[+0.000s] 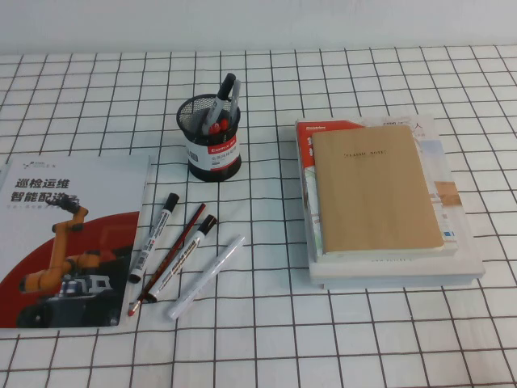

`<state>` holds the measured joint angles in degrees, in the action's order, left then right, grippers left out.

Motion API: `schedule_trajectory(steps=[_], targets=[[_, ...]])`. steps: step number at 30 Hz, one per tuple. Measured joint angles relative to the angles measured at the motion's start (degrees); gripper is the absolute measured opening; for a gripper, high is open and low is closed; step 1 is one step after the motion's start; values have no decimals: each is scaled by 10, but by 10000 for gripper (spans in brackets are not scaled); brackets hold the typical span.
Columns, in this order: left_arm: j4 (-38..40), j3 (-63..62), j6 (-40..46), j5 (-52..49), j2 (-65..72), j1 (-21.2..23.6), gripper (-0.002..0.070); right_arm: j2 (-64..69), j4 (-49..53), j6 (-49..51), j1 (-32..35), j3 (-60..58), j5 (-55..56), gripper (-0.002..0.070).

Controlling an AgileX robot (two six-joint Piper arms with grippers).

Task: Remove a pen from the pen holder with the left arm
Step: 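Take a marker out of the pen holder and lay it on the table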

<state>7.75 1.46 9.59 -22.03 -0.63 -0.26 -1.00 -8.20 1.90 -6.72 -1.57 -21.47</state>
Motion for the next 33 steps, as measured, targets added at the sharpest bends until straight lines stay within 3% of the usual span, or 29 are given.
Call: schedule_trajectory(steps=[22, 33], targets=[[-3, 0, -2, 8, 0, 0, -1, 0, 0, 0, 0, 0, 0, -14], [222, 0, -48, 135, 0, 0, -1, 0, 0, 0, 0, 0, 0, -14]])
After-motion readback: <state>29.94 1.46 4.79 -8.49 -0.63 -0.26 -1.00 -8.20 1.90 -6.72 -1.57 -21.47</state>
